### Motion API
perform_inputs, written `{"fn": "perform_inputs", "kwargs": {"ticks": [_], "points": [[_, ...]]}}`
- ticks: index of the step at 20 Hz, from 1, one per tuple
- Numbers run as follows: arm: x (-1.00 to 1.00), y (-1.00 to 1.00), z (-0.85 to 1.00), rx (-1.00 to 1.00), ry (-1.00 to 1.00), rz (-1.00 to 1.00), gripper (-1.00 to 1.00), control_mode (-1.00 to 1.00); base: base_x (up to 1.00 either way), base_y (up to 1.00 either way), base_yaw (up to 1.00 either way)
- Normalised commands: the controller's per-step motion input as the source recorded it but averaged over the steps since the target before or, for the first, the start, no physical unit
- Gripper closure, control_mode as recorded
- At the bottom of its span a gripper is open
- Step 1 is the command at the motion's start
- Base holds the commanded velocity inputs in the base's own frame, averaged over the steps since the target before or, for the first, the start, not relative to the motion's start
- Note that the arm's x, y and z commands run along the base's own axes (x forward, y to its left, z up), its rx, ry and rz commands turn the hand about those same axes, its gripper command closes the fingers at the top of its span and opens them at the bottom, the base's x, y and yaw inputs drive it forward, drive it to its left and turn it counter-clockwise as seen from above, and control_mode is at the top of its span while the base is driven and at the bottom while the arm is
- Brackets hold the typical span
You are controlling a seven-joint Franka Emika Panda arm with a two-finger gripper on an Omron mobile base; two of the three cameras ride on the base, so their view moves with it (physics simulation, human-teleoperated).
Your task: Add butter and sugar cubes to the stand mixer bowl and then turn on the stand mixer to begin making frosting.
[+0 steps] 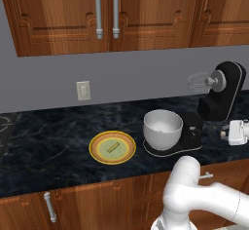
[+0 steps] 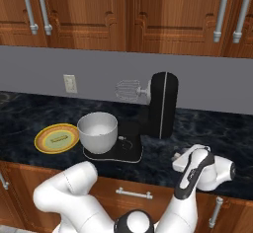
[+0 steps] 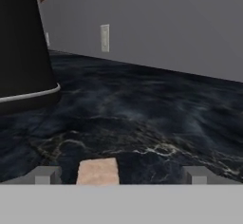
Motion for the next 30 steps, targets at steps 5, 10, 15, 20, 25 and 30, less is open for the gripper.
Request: {"fn": "perform_inputs", "kwargs": {"ticks": [5,10,15,20,25,30], "points": [[0.00,0.05,-0.05,0.00,0.00,0.00,-1.00,-1.00,0.00,0.00,0.00],[0.00,0.00,-0.26,0.00,0.00,0.00,1.00,-1.00,0.00,0.00,0.00],[0.00,0.00,-0.16,0.00,0.00,0.00,1.00,-1.00,0.00,0.00,0.00],[-0.15,0.03,0.27,0.00,-0.03,0.00,1.00,-1.00,0.00,0.00,0.00],[-0.73,0.01,0.97,0.00,-0.09,-0.04,1.00,-1.00,0.00,0.00,0.00],[-1.00,0.23,0.88,-0.03,-0.04,-0.06,1.00,-1.00,0.00,0.00,0.00]]}}
